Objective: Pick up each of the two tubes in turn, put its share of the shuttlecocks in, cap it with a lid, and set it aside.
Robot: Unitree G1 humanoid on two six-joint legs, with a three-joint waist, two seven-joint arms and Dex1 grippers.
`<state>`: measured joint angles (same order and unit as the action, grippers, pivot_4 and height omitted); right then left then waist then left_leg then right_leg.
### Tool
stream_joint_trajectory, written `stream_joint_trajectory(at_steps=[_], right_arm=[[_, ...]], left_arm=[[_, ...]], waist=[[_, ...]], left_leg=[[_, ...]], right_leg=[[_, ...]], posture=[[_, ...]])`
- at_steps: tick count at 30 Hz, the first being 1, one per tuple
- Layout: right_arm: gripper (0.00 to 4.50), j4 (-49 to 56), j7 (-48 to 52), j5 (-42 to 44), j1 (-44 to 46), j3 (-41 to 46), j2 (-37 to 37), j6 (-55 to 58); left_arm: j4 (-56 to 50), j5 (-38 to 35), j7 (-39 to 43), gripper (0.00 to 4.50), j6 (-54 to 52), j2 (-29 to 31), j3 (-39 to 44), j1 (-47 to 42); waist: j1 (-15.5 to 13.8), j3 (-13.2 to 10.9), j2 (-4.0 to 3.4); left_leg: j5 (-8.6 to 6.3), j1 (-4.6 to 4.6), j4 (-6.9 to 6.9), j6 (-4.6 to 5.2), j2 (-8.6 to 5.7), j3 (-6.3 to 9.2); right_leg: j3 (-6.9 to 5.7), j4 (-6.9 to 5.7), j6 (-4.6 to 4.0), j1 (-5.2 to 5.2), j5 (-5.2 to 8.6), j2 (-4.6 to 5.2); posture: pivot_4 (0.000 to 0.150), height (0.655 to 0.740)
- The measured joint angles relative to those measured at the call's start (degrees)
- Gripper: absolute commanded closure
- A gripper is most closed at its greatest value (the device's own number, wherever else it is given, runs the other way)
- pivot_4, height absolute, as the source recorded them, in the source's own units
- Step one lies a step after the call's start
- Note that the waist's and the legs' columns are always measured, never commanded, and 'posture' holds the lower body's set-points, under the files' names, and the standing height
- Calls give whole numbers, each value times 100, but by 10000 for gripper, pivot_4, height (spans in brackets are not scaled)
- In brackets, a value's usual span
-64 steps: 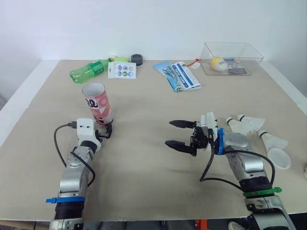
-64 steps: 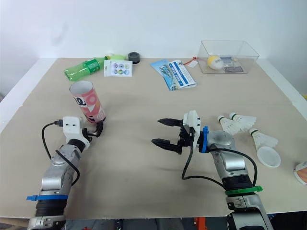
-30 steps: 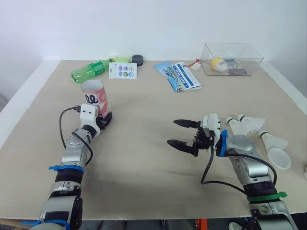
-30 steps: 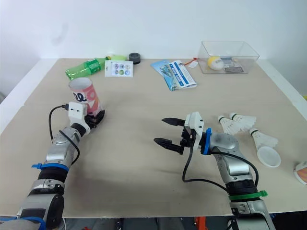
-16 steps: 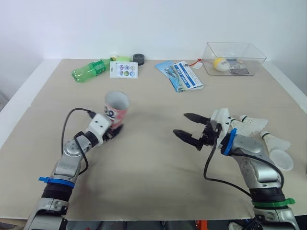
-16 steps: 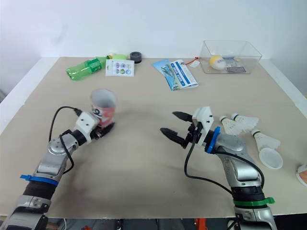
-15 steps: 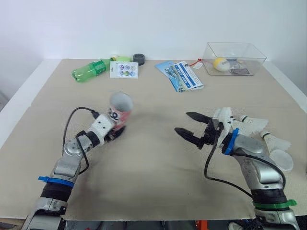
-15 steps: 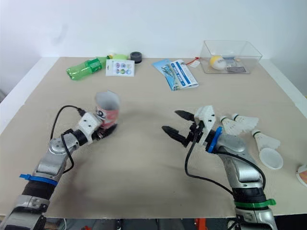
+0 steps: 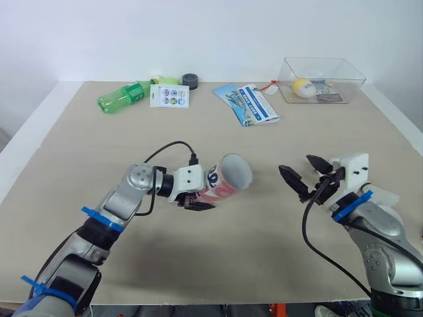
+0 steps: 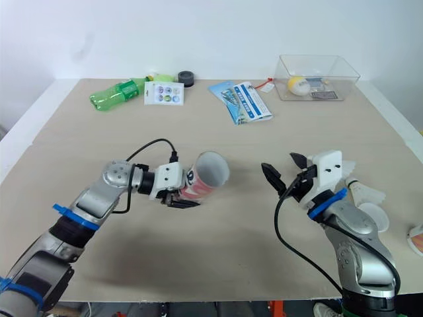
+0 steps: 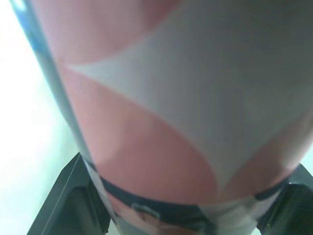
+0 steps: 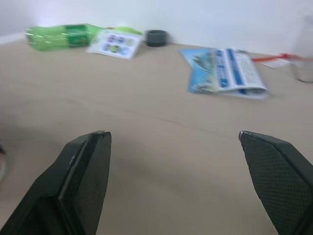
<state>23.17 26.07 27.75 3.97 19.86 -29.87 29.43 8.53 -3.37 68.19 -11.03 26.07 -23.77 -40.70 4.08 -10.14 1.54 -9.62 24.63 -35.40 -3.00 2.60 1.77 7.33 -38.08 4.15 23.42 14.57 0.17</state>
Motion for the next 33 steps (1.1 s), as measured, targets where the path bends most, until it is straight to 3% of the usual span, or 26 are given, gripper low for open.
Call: stream_joint_trajectory(at_steps=[5,12,25,26,28,33], right_arm=[[0,22,-699,-350,-317,360,1,207],[0,-28,-1207,-413,-360,469,186,586],[0,-956,-1502,-386,462,288,399,1129],[4128,-1071,-1498,-403,530,281,397,1126],[7740,-1218,-1493,-452,598,258,396,1099],[31482,-1489,-1460,-625,637,155,386,931]], left_arm=[[554,243,309,15045,-35,-211,-341,-495],[528,517,333,15045,-87,-351,-427,-600],[143,524,402,15045,-1025,-501,-430,-630],[126,482,456,15339,-1101,-516,-435,-630],[87,425,537,15339,-1205,-551,-471,-630],[46,393,607,15339,-1272,-555,-502,-631]], waist=[[13,0,-1],[-9,2,-5],[-47,3,-7],[-49,3,-8],[-59,3,-8],[-59,2,-11]], left_leg=[[-2,-2,1,5,1,4],[-2,-3,-7,6,-4,4],[-8,2,-8,16,-9,3],[-8,3,-7,17,-9,3],[-11,3,-6,22,-9,3],[-14,1,-4,27,-7,3]], right_leg=[[-2,-1,3,-2,2,-2],[0,-1,-14,-9,11,4],[-2,0,14,-9,7,10],[-2,0,15,-8,9,10],[-2,0,14,-6,10,9],[-2,-1,11,-5,10,5]], posture=[[1500,7400],[1500,7400],[1500,7400],[1500,7400],[1500,7400],[1500,7400]])
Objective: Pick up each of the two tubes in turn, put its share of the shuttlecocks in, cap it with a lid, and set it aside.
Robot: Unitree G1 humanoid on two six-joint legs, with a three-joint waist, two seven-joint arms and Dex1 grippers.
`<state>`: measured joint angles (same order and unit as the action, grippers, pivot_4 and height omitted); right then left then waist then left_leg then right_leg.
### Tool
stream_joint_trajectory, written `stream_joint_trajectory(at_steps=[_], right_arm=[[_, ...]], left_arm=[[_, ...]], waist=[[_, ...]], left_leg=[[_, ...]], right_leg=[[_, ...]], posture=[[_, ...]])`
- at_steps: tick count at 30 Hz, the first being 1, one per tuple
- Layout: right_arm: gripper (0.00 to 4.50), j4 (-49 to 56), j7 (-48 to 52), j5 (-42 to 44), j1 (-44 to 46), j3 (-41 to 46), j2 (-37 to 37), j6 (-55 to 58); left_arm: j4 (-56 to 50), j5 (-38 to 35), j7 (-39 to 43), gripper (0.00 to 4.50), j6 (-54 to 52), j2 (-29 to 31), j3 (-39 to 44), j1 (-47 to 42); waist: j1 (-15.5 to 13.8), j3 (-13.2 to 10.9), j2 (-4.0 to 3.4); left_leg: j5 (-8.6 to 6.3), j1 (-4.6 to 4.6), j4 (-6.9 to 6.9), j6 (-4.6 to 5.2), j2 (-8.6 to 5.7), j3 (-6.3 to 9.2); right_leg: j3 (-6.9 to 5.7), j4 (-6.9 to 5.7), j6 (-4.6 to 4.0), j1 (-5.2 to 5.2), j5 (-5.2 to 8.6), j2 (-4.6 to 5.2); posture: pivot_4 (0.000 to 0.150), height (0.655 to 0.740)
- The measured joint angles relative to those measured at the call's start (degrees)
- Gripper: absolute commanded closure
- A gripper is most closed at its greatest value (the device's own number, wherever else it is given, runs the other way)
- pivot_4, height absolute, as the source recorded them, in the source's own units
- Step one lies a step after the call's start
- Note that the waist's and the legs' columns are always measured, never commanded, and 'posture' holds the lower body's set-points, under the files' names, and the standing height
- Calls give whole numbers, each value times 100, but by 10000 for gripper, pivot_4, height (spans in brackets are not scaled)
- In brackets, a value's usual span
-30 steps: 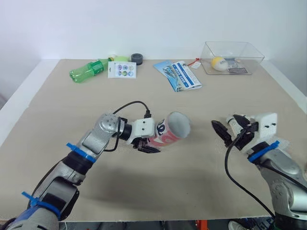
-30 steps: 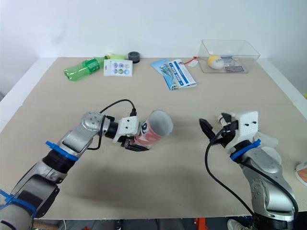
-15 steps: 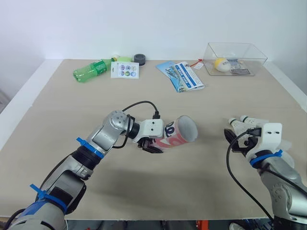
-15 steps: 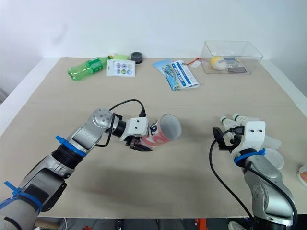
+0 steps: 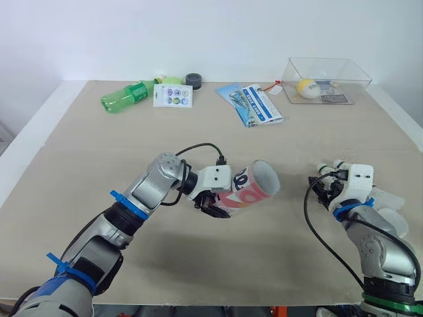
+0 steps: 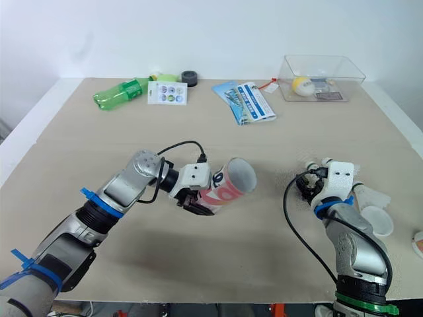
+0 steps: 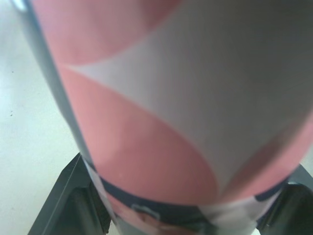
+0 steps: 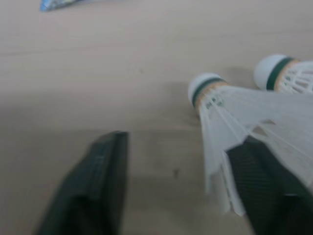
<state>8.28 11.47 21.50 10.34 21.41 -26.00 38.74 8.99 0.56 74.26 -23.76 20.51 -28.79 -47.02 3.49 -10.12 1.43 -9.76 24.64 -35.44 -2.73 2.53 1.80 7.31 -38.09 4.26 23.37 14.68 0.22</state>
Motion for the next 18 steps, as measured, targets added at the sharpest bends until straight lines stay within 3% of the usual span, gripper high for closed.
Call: stream_joint_trajectory(at_steps=[2,3,10,18], right_arm=[[41667,-51,14,-54,23,-51,-1,-60],[44499,-54,46,-85,22,-75,-10,-101],[44499,-54,338,-406,4,-322,-273,-491],[44499,185,2341,-859,114,-848,-1829,-2699]], left_arm=[[1,0,-5,15339,1,-2,-2,-2],[3,-1,-6,15339,-3,-3,-1,-3],[339,9,-112,15339,128,-50,7,-154],[983,64,-257,15339,486,-53,91,-450]], waist=[[0,0,0],[0,0,0],[0,-1,-2],[48,-5,-11]], left_leg=[[0,0,-1,0,0,0],[0,0,-2,0,0,0],[0,-1,-4,0,-1,0],[0,-3,-5,0,0,-5]], right_leg=[[0,0,0,0,-2,0],[0,0,1,-1,-2,0],[0,0,2,-2,-3,0],[4,0,6,-3,-4,-2]], posture=[[1500,7400],[1500,7400],[1500,7400],[1500,7400]])
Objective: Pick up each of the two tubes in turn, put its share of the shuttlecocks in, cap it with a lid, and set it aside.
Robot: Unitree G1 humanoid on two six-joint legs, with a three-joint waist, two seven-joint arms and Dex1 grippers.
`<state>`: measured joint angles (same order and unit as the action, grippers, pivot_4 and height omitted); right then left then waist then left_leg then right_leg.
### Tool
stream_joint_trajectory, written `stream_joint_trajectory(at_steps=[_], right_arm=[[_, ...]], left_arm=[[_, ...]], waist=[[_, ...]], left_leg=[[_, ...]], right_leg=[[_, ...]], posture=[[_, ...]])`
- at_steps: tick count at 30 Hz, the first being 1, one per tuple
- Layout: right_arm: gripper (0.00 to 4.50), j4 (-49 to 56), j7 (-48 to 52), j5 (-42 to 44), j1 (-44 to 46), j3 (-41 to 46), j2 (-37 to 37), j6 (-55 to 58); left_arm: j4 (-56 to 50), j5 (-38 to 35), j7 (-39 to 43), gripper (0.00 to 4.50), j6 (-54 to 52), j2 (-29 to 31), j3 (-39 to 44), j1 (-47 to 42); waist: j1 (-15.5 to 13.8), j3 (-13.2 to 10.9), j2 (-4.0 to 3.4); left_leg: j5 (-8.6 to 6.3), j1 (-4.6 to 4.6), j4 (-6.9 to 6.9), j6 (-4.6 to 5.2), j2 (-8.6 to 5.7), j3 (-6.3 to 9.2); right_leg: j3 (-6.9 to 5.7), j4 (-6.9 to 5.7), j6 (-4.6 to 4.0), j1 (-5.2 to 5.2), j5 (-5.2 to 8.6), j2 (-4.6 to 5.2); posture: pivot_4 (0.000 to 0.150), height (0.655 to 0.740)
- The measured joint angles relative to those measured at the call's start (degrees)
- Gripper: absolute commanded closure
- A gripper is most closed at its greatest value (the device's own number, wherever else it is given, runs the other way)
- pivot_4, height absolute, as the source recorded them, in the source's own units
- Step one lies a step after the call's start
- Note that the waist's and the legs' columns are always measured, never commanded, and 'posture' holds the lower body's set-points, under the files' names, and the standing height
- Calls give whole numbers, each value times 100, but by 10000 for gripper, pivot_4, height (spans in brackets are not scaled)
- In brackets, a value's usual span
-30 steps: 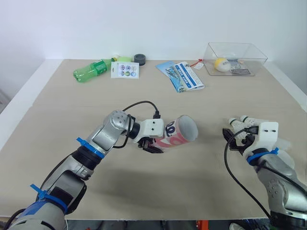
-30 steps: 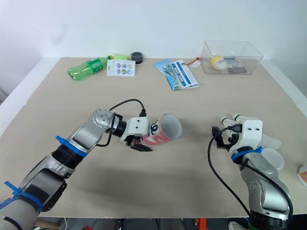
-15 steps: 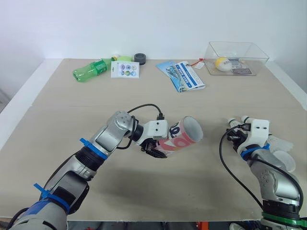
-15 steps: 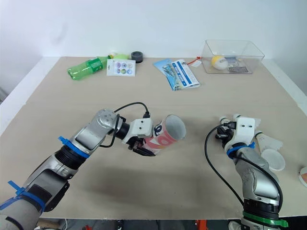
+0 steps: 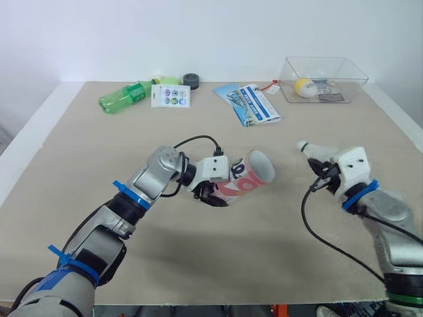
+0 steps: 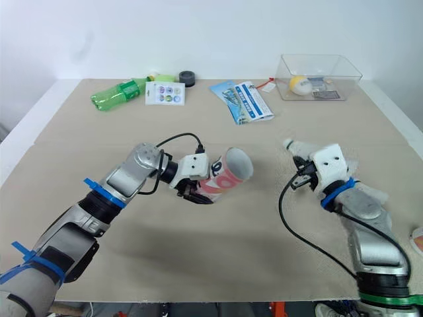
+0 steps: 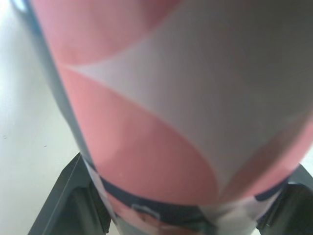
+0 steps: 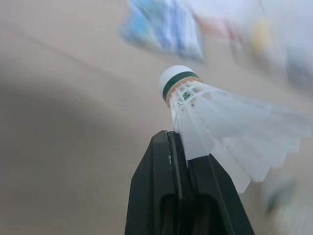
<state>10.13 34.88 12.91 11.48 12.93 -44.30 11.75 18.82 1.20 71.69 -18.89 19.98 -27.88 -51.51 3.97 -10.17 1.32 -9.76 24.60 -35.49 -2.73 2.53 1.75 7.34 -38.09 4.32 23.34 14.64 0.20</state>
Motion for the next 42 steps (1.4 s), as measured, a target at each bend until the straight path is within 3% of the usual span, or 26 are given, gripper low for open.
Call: stream_joint_trajectory(at_steps=[2,8,21,22,25,30,35,38,42], right_arm=[[44499,39,965,0,351,-16,-756,-1039],[44499,-21,2449,-180,1006,-204,-1874,-2811],[44499,-92,3049,-756,2072,-1577,-1567,-3550],[38264,-158,3130,-764,2133,-1681,-1558,-3560],[25950,-206,3265,-645,2239,-1746,-1535,-3448],[1142,-142,3340,-10,2148,-1408,-1540,-2806],[426,131,3068,1066,1275,-538,-1566,-1176],[426,317,2583,1920,-31,917,-1542,397],[426,391,2086,2078,-1319,2018,-1072,1318]], left_arm=[[53,-5,10,15339,4,-2,22,-19],[165,-26,73,15339,-78,-42,81,-56],[236,-21,95,15339,-292,-105,111,-123],[234,-20,89,15339,-302,-119,111,-123],[193,-5,80,15339,-362,-140,102,-122],[112,9,48,15339,-414,-148,85,-110],[54,-10,2,15339,-474,-145,92,-64],[19,-10,0,15339,-471,-156,84,-42],[14,7,14,15339,-457,-151,63,-39]], waist=[[25,-2,-4],[32,-6,3],[34,-6,3],[32,-6,3],[28,-5,2],[23,-5,2],[3,-6,3],[-84,-4,2],[-107,-3,3]], left_leg=[[0,-1,-1,0,-1,0],[0,-5,0,0,0,0],[0,-7,-4,-1,0,-1],[0,-6,-4,-1,0,-1],[0,-6,-3,-1,0,0],[0,-6,-4,0,0,4],[0,-2,-6,0,0,11],[-3,0,-9,5,-1,14],[-4,-6,-13,9,1,14]], right_leg=[[0,0,1,0,0,1],[-1,0,-1,-4,1,1],[1,-5,-4,-4,-2,2],[1,-5,-4,-4,-1,2],[0,-5,-5,-6,0,2],[-2,-6,-6,-9,0,2],[-5,-7,-6,-10,1,3],[-9,-8,-9,-11,2,3],[-9,-10,-9,-11,1,-2]], posture=[[1500,7400],[1500,7400],[1500,7400],[1500,7400],[1500,7400],[1500,7400],[1500,7400],[1500,7400],[1500,7400]])
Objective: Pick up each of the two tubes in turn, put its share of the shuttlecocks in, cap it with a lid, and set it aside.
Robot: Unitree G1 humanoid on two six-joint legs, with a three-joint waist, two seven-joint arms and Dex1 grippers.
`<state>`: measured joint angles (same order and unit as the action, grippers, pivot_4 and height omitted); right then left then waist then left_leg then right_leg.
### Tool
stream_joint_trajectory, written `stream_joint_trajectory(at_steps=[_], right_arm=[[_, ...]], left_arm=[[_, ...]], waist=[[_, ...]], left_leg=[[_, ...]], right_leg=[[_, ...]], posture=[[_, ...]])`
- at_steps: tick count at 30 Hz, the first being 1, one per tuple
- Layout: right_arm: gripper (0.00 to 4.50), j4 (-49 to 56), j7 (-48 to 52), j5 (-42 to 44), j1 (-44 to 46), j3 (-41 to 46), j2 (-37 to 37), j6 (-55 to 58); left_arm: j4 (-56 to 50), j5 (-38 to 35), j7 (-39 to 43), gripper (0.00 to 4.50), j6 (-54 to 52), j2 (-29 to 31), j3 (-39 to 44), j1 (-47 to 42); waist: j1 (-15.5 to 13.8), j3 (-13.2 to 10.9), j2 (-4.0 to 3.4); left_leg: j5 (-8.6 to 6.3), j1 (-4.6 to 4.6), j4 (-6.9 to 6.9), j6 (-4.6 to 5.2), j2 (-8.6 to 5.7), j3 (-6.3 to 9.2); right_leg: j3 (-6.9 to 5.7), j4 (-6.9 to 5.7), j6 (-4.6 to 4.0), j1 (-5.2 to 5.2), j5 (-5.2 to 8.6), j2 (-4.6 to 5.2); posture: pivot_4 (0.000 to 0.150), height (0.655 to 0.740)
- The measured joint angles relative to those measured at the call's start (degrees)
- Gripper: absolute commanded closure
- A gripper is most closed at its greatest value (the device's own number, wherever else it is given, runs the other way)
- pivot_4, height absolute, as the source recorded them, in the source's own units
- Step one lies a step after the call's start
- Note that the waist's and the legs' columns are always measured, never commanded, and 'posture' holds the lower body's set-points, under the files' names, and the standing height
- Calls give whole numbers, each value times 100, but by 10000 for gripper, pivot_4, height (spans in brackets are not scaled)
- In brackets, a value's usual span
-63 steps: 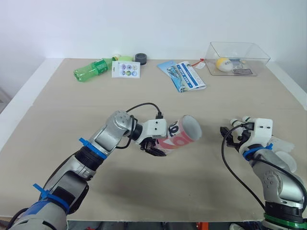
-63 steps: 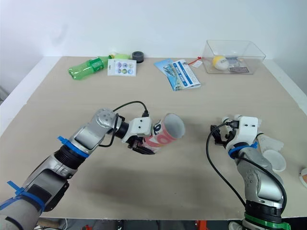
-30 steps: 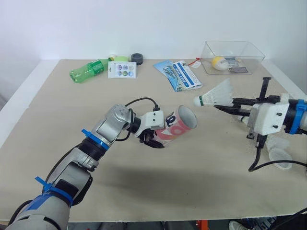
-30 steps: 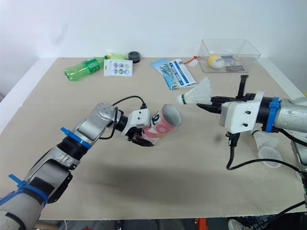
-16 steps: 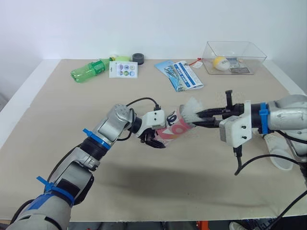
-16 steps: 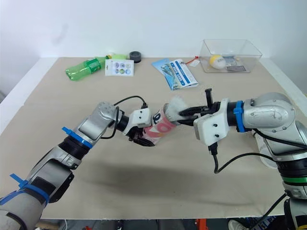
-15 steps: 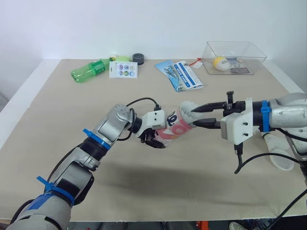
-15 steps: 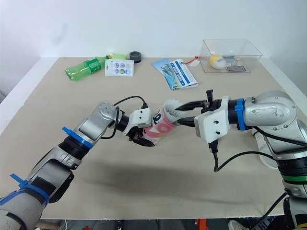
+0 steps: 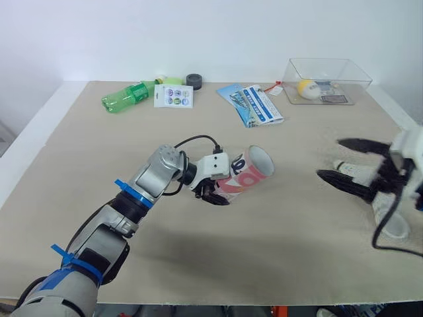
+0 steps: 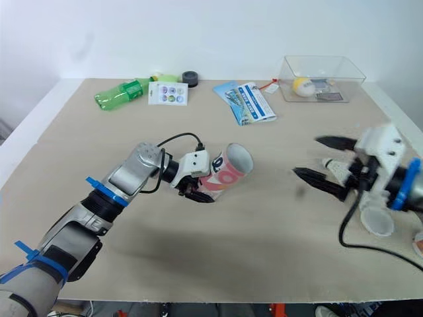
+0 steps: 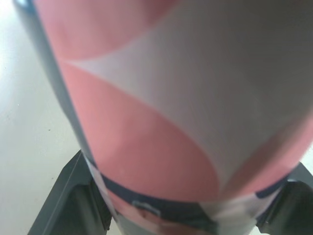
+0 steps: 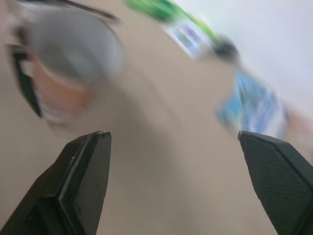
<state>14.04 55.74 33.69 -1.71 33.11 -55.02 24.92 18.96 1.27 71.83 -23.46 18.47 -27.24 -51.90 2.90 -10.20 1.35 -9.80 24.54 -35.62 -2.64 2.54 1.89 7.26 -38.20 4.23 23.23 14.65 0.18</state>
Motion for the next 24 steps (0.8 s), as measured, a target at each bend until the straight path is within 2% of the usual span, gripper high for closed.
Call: stream_joint_trajectory(at_steps=[5,12,16,24], right_arm=[[426,294,-829,-34,-1063,710,851,474],[426,428,-1303,-385,-1902,1077,1353,358],[426,349,-1489,-418,-1940,1148,1407,414],[426,-300,-2079,-325,-1103,1129,1443,765]], left_arm=[[-164,99,33,15339,57,-10,-152,-8],[-301,98,98,15339,51,-71,-219,66],[-336,100,98,15339,52,-81,-222,95],[-360,103,80,15339,45,-123,-222,119]], waist=[[0,12,-22],[-10,14,-24],[-10,16,-27],[-11,16,-28]], left_leg=[[1,-3,-8,0,-2,-7],[1,0,-15,0,-3,-13],[1,-1,-15,0,-3,-13],[1,0,-16,0,-6,-12]], right_leg=[[7,0,1,-2,-3,2],[12,1,-14,-2,6,4],[12,1,-14,-3,7,5],[12,2,-14,-4,7,6]], posture=[[1500,7400],[1500,7400],[1500,7400],[1500,7400]])
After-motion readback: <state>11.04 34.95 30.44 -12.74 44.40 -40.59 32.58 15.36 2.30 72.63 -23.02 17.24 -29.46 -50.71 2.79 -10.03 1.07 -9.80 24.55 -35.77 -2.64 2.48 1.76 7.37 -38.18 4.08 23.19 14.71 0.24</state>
